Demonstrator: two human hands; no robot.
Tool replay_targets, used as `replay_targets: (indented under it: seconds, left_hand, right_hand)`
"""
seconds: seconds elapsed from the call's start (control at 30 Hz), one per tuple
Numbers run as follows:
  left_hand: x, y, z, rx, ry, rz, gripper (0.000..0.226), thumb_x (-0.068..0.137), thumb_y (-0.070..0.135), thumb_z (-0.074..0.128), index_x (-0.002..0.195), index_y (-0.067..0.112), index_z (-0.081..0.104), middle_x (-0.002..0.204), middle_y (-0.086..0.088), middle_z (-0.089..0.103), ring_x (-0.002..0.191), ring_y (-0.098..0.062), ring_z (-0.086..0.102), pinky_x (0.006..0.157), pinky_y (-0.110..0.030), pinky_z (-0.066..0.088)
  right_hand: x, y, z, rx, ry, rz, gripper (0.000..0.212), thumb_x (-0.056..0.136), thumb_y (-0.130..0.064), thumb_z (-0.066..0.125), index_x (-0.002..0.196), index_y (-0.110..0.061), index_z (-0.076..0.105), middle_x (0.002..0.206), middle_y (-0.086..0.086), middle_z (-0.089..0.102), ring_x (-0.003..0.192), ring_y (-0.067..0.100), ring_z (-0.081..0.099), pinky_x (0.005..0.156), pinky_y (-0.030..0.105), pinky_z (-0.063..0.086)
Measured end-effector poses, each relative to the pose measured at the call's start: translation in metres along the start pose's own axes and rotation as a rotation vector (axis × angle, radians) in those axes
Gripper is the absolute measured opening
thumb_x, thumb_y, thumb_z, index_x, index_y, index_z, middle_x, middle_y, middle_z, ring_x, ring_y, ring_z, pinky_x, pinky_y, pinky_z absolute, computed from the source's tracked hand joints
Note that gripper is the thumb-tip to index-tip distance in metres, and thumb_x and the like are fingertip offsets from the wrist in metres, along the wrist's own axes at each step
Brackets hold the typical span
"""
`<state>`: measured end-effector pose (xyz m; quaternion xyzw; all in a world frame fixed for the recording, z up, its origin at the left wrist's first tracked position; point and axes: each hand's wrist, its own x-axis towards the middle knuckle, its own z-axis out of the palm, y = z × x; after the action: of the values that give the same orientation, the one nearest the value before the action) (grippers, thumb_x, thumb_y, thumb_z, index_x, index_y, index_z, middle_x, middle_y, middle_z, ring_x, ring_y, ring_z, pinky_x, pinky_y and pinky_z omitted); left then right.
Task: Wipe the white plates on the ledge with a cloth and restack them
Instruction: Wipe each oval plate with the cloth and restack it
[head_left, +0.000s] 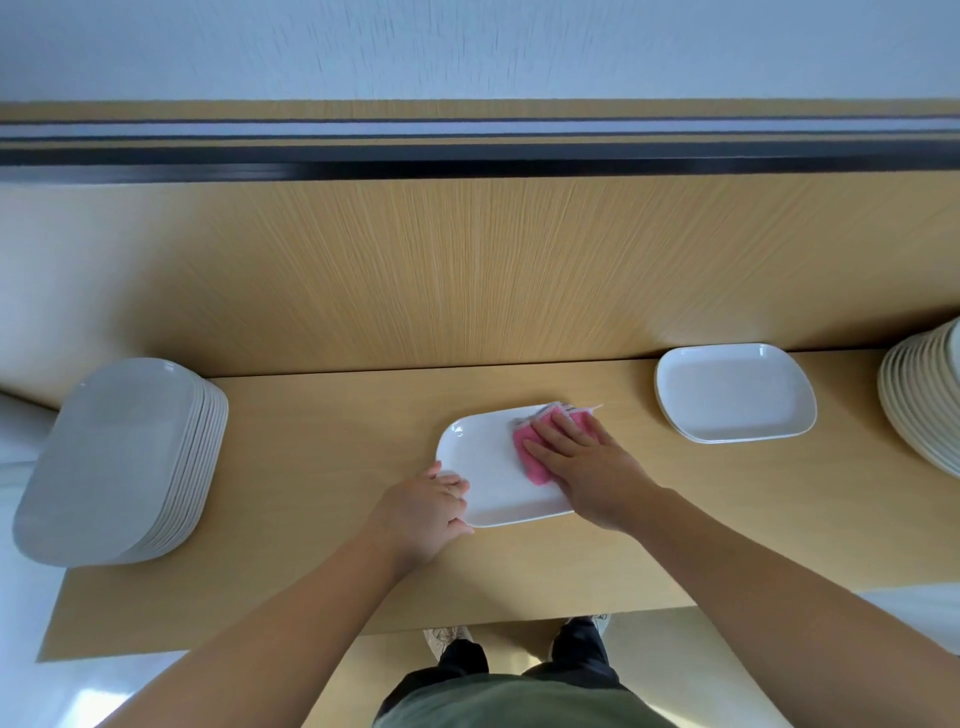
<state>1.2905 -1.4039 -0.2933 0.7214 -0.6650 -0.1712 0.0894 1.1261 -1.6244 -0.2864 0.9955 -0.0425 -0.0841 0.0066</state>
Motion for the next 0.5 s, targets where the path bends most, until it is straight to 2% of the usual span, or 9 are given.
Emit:
replay_targets:
  seconds: [0.1, 0.2, 0.3, 0.37, 0.47, 0.5]
  left_hand:
    - [0.001, 0.004, -0.002, 0.025, -0.012, -0.026, 0.048, 0.078, 0.051, 0.037, 0.052, 0.025, 0.069, 0.083, 0.017, 0.073, 0.087, 0.003, 0.068, 0.089, -0.022, 0.049]
    - [0.0, 0.003, 0.0, 0.04, -0.025, -0.019, 0.048, 0.082, 0.047, 0.04, 0.06, 0.021, 0.073, 0.092, 0.011, 0.075, 0.094, -0.001, 0.068, 0.094, -0.027, 0.047]
    - [0.004, 0.005, -0.005, 0.104, -0.033, 0.011, 0.049, 0.078, 0.047, 0.035, 0.052, 0.024, 0.07, 0.081, 0.015, 0.074, 0.084, 0.003, 0.068, 0.083, -0.025, 0.053]
    - [0.004, 0.006, -0.004, 0.136, -0.033, 0.022, 0.048, 0.077, 0.045, 0.036, 0.053, 0.023, 0.07, 0.082, 0.014, 0.074, 0.083, 0.001, 0.069, 0.081, -0.025, 0.054]
    - [0.0, 0.01, -0.008, 0.144, -0.013, 0.038, 0.041, 0.079, 0.041, 0.037, 0.063, 0.023, 0.07, 0.087, 0.009, 0.074, 0.083, -0.004, 0.07, 0.079, -0.025, 0.055]
    - [-0.001, 0.011, -0.007, 0.147, 0.044, 0.063, 0.038, 0.081, 0.04, 0.038, 0.067, 0.024, 0.07, 0.087, 0.008, 0.073, 0.082, -0.007, 0.07, 0.078, -0.025, 0.055]
  right_hand:
    - [-0.015, 0.013, -0.001, 0.044, -0.038, 0.078, 0.052, 0.087, -0.032, 0.039, 0.135, -0.026, 0.056, 0.139, -0.003, 0.056, 0.131, 0.024, 0.051, 0.097, 0.045, 0.049]
    - [-0.034, 0.012, 0.001, 0.105, 0.036, 0.105, 0.048, 0.086, -0.03, 0.039, 0.127, -0.02, 0.064, 0.132, 0.001, 0.062, 0.127, 0.028, 0.055, 0.093, 0.042, 0.054]
    - [-0.054, 0.006, 0.0, 0.199, 0.141, 0.106, 0.041, 0.091, -0.029, 0.04, 0.115, -0.016, 0.07, 0.122, 0.0, 0.067, 0.122, 0.027, 0.058, 0.088, 0.04, 0.056]
    - [-0.065, 0.004, -0.001, 0.272, 0.186, 0.087, 0.037, 0.095, -0.03, 0.042, 0.114, -0.016, 0.07, 0.12, -0.002, 0.068, 0.121, 0.025, 0.059, 0.088, 0.039, 0.056]
    - [-0.073, 0.007, -0.007, 0.337, 0.25, 0.085, 0.032, 0.096, -0.027, 0.047, 0.117, -0.016, 0.068, 0.116, -0.006, 0.068, 0.115, 0.022, 0.061, 0.09, 0.039, 0.054]
    - [-0.074, 0.008, -0.012, 0.353, 0.279, 0.099, 0.031, 0.096, -0.026, 0.048, 0.118, -0.015, 0.068, 0.116, -0.005, 0.068, 0.114, 0.023, 0.061, 0.09, 0.039, 0.054]
